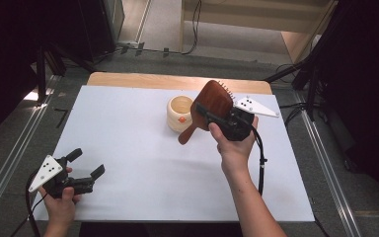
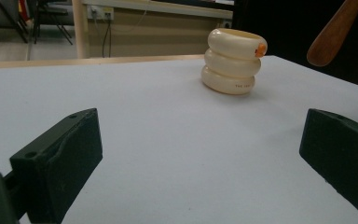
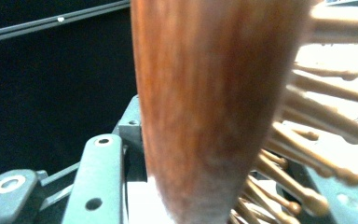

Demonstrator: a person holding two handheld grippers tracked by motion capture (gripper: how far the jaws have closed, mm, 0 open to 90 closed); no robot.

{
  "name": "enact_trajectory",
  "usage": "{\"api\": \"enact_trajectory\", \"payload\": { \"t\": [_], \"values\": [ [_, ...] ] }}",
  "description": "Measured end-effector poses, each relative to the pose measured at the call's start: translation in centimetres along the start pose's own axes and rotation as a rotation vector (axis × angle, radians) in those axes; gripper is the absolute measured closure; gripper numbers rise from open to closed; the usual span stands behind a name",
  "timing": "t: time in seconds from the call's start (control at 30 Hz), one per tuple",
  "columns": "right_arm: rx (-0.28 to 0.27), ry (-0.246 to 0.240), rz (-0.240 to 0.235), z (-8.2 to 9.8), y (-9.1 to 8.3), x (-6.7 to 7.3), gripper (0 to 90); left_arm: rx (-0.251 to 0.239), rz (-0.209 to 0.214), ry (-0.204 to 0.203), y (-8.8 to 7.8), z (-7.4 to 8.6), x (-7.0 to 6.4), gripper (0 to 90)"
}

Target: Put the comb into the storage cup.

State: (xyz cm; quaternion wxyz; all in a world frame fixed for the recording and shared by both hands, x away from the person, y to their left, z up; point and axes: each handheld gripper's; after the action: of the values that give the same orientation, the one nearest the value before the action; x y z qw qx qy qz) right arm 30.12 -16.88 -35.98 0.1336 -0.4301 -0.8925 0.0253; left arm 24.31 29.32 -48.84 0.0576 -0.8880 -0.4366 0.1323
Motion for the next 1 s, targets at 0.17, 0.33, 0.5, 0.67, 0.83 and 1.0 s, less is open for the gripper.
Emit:
{"api": "enact_trajectory", "payload": {
  "t": [0.17, 0.33, 0.5, 0.67, 0.83, 1.0],
  "values": [
    [-0.009, -0.011, 0.009, -0.8, 0.2, -0.2, 50.3, 0.000, 0.002, -0.001, 0.0, 0.0, 0.0, 0.0],
    [-0.020, -0.017, 0.017, -1.6, 0.4, -0.4, 50.3, 0.002, 0.005, -0.002, 0.0, 0.0, 0.0, 0.0],
    [-0.033, -0.027, 0.031, -2.3, 0.8, -0.6, 50.3, 0.006, 0.003, 0.001, 0.1, 0.0, 0.0, 0.0],
    [-0.036, -0.031, 0.042, -2.8, 1.2, -0.9, 50.3, 0.005, 0.005, 0.000, 0.1, 0.0, 0.1, 0.0],
    [-0.033, -0.039, 0.048, -3.2, 1.7, -1.1, 50.3, 0.007, 0.006, 0.002, 0.1, 0.0, 0.1, 0.0],
    [-0.032, -0.044, 0.054, -3.3, 2.2, -1.3, 50.3, 0.000, 0.010, 0.003, 0.0, 0.0, 0.0, 0.0]
  ]
}}
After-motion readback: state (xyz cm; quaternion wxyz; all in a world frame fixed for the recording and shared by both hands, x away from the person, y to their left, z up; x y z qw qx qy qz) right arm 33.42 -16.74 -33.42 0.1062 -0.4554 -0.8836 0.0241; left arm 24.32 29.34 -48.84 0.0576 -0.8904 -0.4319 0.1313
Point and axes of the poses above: each handheld gripper's, and its own axes: y roughly forward along the jaws, z roughly out of its underside, x roughly to its left, and after that the axes turned 4 degrees about -y, right-handed
